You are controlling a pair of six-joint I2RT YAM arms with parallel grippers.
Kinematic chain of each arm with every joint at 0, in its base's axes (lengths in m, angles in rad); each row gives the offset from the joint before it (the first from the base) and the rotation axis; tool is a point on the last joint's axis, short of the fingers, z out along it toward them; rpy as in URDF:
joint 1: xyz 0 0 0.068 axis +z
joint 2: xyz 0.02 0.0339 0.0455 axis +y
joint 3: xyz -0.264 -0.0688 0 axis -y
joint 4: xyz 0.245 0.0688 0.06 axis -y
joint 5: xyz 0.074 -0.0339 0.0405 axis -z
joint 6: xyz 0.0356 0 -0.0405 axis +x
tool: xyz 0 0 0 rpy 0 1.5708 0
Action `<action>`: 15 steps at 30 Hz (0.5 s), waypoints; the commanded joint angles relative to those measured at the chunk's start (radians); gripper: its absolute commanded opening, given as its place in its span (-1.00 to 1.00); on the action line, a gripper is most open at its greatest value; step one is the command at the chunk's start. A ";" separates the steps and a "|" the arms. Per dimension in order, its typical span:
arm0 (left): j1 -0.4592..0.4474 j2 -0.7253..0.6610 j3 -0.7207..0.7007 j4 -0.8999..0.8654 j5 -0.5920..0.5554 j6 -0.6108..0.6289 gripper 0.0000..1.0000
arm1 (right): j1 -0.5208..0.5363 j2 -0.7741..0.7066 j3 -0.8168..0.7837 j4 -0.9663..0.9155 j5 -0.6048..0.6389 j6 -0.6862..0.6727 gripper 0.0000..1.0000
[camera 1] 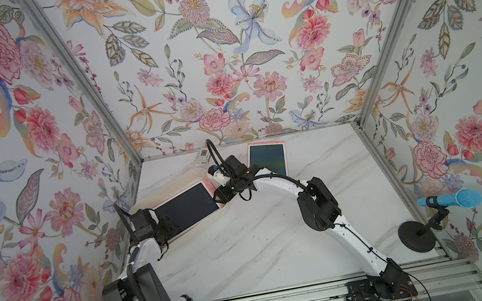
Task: Take out the writing tablet from the storage box
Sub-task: Move the storage box to the center of the board.
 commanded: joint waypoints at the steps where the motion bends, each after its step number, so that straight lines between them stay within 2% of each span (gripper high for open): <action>1: 0.017 0.034 0.053 -0.044 -0.038 0.001 0.27 | -0.017 -0.055 -0.012 0.009 -0.050 0.005 0.23; 5: 0.017 0.038 0.099 -0.063 -0.078 0.008 0.27 | -0.028 -0.079 -0.029 0.020 -0.055 0.000 0.27; 10: 0.029 0.061 0.188 -0.135 -0.189 0.038 0.28 | -0.048 -0.094 -0.047 0.047 -0.078 0.016 0.23; 15: 0.057 0.148 0.235 -0.110 -0.187 0.039 0.28 | -0.055 -0.094 -0.056 0.055 -0.098 0.013 0.19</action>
